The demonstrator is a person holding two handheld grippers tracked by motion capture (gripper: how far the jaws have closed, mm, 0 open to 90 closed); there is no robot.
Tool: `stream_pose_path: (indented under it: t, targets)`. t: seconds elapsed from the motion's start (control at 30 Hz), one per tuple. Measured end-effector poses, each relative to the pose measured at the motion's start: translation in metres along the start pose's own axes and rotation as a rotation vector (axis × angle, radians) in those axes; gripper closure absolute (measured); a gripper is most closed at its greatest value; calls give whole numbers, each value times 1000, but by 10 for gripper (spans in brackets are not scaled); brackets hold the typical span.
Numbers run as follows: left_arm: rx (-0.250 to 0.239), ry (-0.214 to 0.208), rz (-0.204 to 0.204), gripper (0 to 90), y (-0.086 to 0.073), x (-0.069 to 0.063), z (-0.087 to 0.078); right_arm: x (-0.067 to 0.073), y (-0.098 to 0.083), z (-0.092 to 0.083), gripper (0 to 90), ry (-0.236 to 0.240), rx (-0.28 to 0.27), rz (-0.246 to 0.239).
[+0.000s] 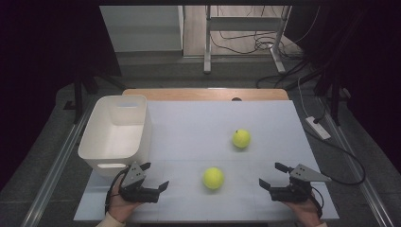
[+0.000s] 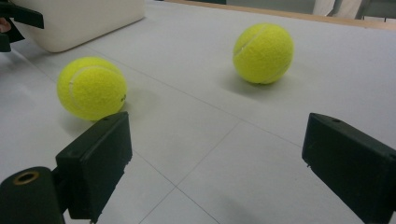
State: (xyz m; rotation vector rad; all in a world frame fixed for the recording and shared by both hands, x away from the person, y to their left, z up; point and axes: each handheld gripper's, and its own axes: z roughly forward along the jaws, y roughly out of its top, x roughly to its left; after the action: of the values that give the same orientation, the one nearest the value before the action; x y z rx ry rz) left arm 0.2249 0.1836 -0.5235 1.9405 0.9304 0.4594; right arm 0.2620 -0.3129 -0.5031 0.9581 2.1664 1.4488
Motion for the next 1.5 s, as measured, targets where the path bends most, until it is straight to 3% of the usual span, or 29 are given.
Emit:
stream_pose_path:
  t: [1.5]
  targets:
    - [-15, -1, 10, 57, 4, -1, -2, 2, -2, 2, 86, 17, 15, -5]
